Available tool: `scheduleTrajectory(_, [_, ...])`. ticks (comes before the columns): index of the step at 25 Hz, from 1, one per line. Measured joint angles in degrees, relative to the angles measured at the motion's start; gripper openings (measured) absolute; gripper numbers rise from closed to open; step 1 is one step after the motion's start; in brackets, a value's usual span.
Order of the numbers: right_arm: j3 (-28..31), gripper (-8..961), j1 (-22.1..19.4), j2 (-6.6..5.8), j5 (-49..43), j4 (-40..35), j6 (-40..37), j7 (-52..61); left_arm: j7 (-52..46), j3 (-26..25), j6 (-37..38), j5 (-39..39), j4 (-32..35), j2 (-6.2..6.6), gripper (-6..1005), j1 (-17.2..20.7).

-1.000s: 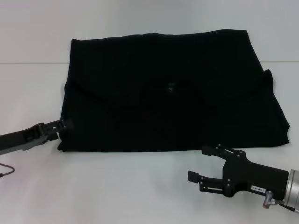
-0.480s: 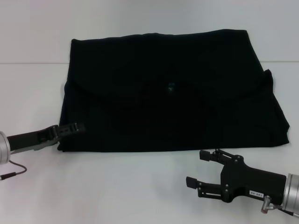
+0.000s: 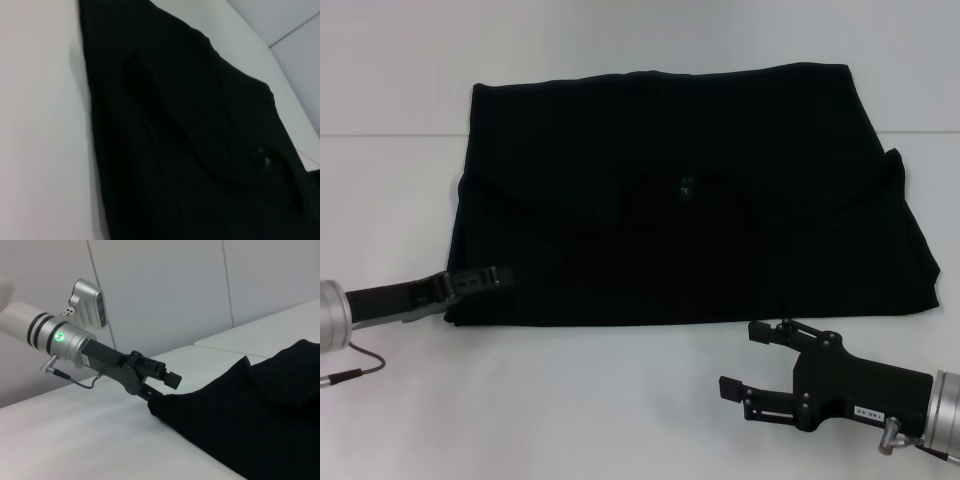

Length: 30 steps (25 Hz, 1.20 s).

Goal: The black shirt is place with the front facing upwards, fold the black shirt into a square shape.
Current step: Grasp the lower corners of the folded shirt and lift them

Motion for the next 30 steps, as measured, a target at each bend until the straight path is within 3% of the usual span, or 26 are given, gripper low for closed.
scheduleTrajectory(9, [1.2,923,-0.3,-0.05,0.5,-0.1,-0.2,0.8,-2.9,3.6,-1.9,2.2,0.9,0.13,887,-0.6])
scheduleTrajectory(15, [1.4,921,-0.4,-0.09,0.5,-0.2,-0.7,0.9,-2.6,4.2,-2.8,2.9,2.4,-0.78,657,-0.4])
scheduleTrajectory(17, [1.4,798,-0.4,-0.06,0.5,-0.2,-0.7,0.9,-2.5,4.3,-2.7,2.9,2.6,-0.81,589,-0.4])
scheduleTrajectory(25, [2.0,806,-0.8,-0.18,0.6,-0.5,-0.8,1.1,-2.3,4.3,-2.4,3.0,2.6,-0.86,248,-0.5])
scheduleTrajectory(30, [4.3,805,-2.0,-0.62,0.4,-3.4,-0.8,6.4,-2.3,3.9,-2.2,2.7,2.6,-0.88,153,-0.4])
